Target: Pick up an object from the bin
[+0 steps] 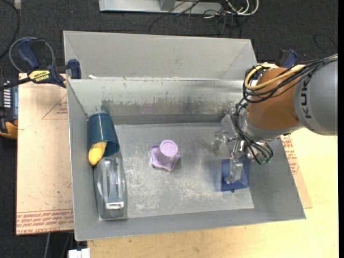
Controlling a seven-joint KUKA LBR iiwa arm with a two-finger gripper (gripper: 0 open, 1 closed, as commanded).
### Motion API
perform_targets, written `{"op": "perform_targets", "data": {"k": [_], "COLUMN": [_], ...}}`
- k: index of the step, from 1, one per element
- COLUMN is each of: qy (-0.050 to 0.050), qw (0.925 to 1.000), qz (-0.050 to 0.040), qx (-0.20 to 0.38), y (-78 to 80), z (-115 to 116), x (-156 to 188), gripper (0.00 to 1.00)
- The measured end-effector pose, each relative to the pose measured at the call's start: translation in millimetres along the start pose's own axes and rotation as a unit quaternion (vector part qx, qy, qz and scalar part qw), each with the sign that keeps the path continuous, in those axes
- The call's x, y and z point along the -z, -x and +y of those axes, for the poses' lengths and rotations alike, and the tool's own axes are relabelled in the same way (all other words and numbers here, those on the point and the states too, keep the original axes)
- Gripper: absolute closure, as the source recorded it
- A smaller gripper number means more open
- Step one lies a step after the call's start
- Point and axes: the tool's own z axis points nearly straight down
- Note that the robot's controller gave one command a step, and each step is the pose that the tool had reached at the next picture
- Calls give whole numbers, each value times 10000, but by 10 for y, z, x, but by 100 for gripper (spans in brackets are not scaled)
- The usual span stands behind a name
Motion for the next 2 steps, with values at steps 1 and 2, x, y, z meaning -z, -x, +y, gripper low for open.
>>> {"op": "perform_targets", "data": {"k": [1,2], "qy": [-23,-16], "qw": [9971,9973], "qz": [-68,-65], "qx": [-758,-734], "y": [240,42], "z": [-176,-297], "x": [365,161], "gripper": [0,0]}}
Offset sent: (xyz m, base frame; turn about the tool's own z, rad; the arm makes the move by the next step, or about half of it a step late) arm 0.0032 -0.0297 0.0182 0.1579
